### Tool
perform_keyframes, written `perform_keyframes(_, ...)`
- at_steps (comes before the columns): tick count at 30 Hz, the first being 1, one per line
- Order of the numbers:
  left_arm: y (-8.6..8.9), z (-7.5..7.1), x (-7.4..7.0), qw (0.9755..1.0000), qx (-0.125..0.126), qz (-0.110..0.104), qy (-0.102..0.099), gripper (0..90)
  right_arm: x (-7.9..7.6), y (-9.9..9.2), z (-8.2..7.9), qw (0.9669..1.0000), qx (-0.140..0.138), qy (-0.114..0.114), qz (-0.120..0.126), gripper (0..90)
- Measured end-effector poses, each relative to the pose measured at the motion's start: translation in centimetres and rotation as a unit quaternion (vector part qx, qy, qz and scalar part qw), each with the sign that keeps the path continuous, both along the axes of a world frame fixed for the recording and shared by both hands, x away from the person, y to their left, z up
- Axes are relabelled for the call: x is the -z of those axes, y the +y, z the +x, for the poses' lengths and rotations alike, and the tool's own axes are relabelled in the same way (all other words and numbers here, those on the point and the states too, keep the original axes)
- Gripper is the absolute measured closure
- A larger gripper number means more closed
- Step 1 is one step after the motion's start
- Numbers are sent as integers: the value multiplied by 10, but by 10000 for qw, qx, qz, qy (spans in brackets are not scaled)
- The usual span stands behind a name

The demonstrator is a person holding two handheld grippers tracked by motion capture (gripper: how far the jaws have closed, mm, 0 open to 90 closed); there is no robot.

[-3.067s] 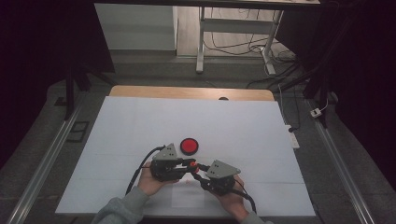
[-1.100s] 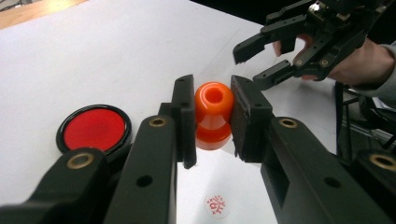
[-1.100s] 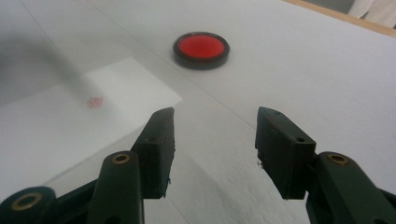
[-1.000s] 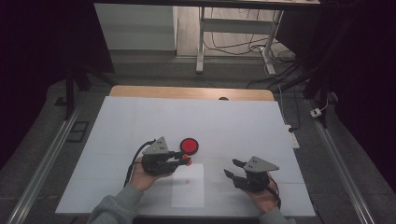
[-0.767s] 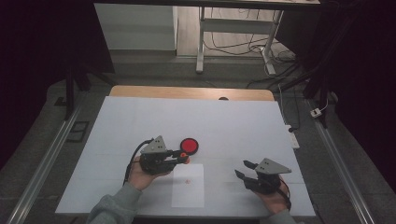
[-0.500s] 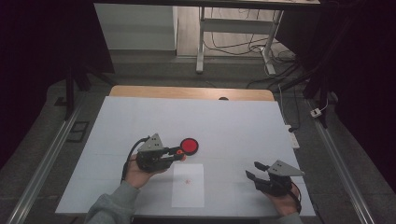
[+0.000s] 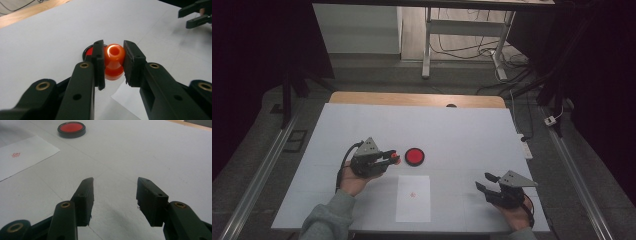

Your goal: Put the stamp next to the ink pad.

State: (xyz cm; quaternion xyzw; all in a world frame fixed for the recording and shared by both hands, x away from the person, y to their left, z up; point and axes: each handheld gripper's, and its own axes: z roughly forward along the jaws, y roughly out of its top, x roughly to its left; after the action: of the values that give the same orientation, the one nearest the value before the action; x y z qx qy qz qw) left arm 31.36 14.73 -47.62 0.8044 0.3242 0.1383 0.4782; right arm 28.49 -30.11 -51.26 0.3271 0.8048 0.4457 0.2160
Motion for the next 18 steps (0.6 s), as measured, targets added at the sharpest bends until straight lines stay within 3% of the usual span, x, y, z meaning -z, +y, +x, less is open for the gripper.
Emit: perform_keyframes(18, 7, 32, 31, 9976, -465, 269, 437, 723, 1, 1, 1, 10000, -30, 39, -31, 479)
